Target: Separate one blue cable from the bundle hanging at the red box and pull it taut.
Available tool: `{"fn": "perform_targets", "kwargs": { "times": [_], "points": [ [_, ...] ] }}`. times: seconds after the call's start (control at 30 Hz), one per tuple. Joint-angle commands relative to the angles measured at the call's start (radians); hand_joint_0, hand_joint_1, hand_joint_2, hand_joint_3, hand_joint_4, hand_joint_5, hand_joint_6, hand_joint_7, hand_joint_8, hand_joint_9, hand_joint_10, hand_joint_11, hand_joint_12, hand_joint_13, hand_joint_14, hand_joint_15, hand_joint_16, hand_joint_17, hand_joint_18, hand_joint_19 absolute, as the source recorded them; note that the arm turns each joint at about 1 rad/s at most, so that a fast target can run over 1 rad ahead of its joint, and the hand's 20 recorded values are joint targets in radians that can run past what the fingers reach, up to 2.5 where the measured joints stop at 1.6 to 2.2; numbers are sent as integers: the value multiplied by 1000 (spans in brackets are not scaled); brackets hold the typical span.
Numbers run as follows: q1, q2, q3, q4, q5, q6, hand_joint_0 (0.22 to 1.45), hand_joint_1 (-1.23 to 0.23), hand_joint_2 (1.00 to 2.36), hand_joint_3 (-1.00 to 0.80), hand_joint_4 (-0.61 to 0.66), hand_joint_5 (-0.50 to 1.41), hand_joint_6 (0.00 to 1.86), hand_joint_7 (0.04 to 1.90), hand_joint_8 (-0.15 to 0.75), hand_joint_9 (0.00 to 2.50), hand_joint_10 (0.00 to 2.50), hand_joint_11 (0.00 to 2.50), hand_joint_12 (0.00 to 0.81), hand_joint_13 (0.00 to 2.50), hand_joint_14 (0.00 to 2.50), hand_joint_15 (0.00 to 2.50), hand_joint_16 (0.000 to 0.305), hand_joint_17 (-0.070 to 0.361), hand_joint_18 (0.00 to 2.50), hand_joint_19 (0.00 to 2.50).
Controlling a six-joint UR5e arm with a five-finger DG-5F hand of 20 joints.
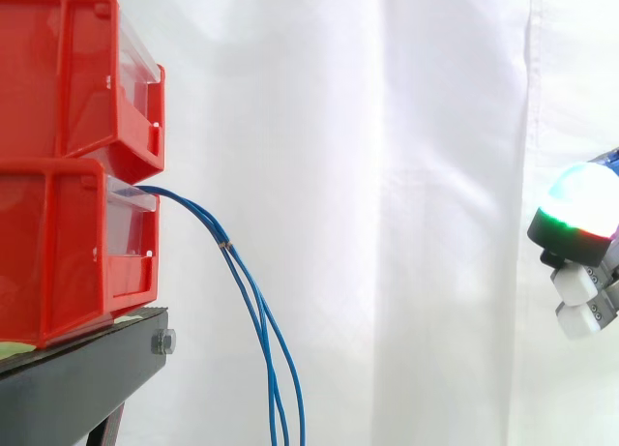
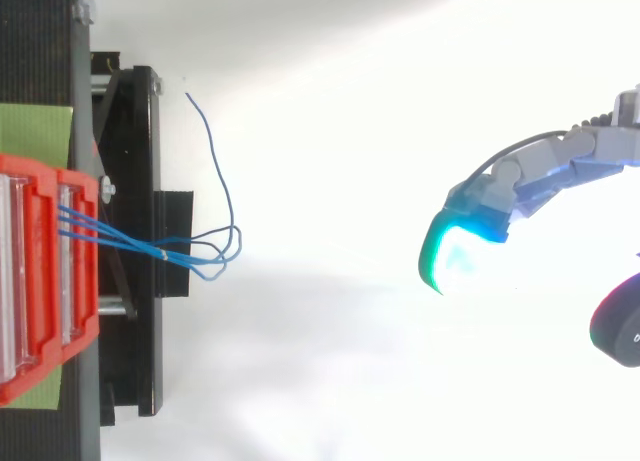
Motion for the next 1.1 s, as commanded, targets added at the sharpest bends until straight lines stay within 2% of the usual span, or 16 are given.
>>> {"fn": "perform_targets", "kwargs": {
  "times": [0.0,0.17,0.23,0.37,0.4,0.43,0.47,0.53,0.6,0.67,0.8,0.87,1.0,1.07],
  "points": [
    [0,0,0,0,3,0,558,-510,1000,-500,234,-222,503,838,244,406,8,247,338,260,5,138,49,110,379,476],
    [5,0,0,3,3,0,558,-510,1000,-500,234,-222,503,836,244,407,8,239,338,262,5,142,49,110,381,475],
    [6,0,0,18,26,3,558,-510,1000,-500,235,-222,503,839,245,408,8,247,339,262,5,139,49,110,381,474],
    [9,-2,0,52,129,2,558,-509,1000,-500,235,-221,503,835,246,409,8,239,338,262,7,141,49,110,380,482],
    [11,-2,0,60,173,0,558,-509,1000,-500,234,-221,503,838,246,410,8,240,338,263,6,142,49,110,381,483],
    [12,-2,0,63,195,0,558,-509,1000,-500,235,-221,503,836,246,411,8,240,338,263,5,142,49,110,381,483],
    [19,-8,0,67,252,0,558,-509,1000,-500,234,-222,503,839,245,411,8,242,338,263,5,142,49,110,381,486],
    [31,-22,0,83,311,0,557,-508,1000,-500,236,-221,503,836,246,411,8,240,338,264,5,142,49,110,382,475],
    [35,-43,0,110,319,2,558,-508,1000,-500,235,-221,503,835,246,410,8,248,338,264,5,146,49,110,381,485],
    [35,-48,0,118,319,2,557,-508,1000,-500,236,-221,503,835,246,410,10,239,338,264,5,142,49,110,382,477],
    [35,-80,0,175,325,-3,557,-507,1000,-500,236,-221,503,836,247,413,8,242,338,265,5,139,49,110,382,486],
    [37,-82,0,189,327,-9,557,-507,1000,-500,236,-221,503,835,248,413,8,249,339,264,5,138,49,110,382,483],
    [46,-103,0,245,360,-72,557,-506,1000,-500,237,-221,503,835,247,413,8,241,339,264,5,138,49,110,384,477],
    [46,-123,6,270,373,-83,557,-506,1000,-500,234,-221,503,838,247,413,8,241,338,263,6,142,49,110,383,485]
  ]
}}
